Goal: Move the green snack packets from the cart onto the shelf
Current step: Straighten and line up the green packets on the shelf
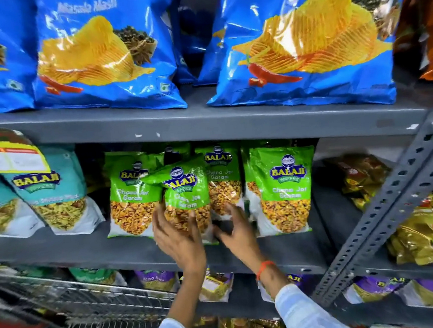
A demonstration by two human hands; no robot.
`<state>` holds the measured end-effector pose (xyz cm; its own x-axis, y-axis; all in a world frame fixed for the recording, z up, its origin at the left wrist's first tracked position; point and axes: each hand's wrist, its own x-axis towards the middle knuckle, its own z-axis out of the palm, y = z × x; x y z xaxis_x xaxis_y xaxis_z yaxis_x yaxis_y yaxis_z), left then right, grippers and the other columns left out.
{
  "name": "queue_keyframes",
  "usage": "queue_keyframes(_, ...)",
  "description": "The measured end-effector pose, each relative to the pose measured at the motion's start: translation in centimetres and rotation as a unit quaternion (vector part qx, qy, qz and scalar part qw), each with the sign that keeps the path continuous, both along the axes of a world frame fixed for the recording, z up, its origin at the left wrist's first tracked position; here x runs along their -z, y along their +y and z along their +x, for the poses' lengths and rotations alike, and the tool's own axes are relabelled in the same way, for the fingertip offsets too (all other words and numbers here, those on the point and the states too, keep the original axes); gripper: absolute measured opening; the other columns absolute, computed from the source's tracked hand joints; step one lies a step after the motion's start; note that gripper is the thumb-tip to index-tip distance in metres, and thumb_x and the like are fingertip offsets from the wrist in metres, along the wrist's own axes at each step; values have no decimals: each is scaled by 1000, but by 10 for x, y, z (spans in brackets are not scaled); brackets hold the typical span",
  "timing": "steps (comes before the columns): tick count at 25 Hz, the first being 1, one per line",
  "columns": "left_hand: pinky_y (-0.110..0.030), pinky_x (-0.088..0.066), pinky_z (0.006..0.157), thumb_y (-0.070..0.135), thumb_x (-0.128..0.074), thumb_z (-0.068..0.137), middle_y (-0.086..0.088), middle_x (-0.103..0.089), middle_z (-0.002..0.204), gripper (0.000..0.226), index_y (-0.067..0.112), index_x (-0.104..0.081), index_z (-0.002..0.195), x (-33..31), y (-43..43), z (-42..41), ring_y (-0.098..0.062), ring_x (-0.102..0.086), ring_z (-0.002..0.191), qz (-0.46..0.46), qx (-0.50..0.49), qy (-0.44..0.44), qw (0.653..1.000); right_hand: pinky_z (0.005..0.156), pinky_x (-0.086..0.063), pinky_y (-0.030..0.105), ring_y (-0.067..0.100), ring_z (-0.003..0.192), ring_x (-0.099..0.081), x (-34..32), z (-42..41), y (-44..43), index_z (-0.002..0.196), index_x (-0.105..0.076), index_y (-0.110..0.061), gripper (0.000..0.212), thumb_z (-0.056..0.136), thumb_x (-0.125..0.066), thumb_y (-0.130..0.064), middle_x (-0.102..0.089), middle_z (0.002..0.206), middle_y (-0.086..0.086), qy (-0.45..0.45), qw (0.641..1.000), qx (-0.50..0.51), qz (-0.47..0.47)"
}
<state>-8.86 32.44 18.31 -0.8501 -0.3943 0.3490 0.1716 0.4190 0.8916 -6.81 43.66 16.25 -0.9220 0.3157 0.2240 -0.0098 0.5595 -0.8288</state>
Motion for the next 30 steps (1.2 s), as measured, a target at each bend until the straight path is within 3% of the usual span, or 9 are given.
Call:
queue_keyframes(2,-53,-34,108,36,-58,84,-22,-44,139,65,9,-33,138,12,-20,-13,-41,-39,129,37,29,-66,997,110,-36,36,22,132,-42,10,-19,-17,136,-37,-11,79,71,-77,-32,-46,141,10,-78,993,-68,-52)
queue_keyframes(6,-51,-37,108,66,-43,74,-14,-46,140,78,15,-38,134,24,-29,-11,-29,-41,130,67,155,-95,981,92,-43,23,18,120,-54,26,-24,-20,126,-47,-13,71,66,-82,-25,-59,127,3,-87,981,-69,-160)
queue_keyframes(10,-45,-42,101,61,-48,74,-13,-56,123,70,11,-50,123,22,-7,1,-26,-50,117,32,224,-92,970,84,-41,20,16,108,-56,27,-7,5,118,-47,-14,79,50,-80,-33,-57,110,-1,-22,981,24,-193)
queue_keyframes(14,-34,-43,95,42,-56,84,-15,-59,124,50,8,-52,121,-7,-6,-18,-26,-55,115,226,191,-106,949,96,-41,30,15,111,-53,23,-6,18,117,-40,-22,82,47,-81,-34,-56,112,-1,-25,977,-18,-211)
queue_keyframes(19,-49,-43,106,25,-60,86,-12,-65,119,35,7,-60,116,-44,-15,-68,-26,-59,115,350,173,-131,911,73,-36,-8,13,105,-53,25,-2,18,126,-44,-5,96,44,-68,-49,-58,112,2,-32,981,-7,-192)
queue_keyframes(22,-41,-49,98,12,-61,85,0,-67,89,13,8,-66,97,-58,-17,-73,-16,-65,91,372,178,-133,901,77,-40,-2,17,102,-57,26,-1,23,119,-49,-12,77,53,-73,-43,-63,108,5,-53,985,-4,-166)
queue_keyframes(25,-19,-50,71,4,-57,86,2,-62,77,13,-1,-64,96,-79,-16,-90,1,-59,63,327,212,-82,917,74,-47,29,26,83,-59,30,-1,25,94,-54,-24,36,68,-78,-25,-64,86,8,-76,986,6,-149)
queue_keyframes(27,-20,-45,65,0,-53,87,0,-63,80,16,0,-64,99,-83,-11,-98,-8,-55,66,311,227,-66,921,63,-42,21,16,69,-51,28,0,24,79,-48,-29,32,72,-77,-17,-54,71,-4,-76,987,6,-145)
queue_keyframes(30,-19,-46,65,-2,-50,88,2,-62,83,18,3,-62,101,-84,0,-99,-16,-55,77,311,222,-59,922,58,-41,3,-2,67,-48,22,-1,24,84,-47,-29,36,74,-74,-8,-52,72,-15,-79,987,-2,-141)
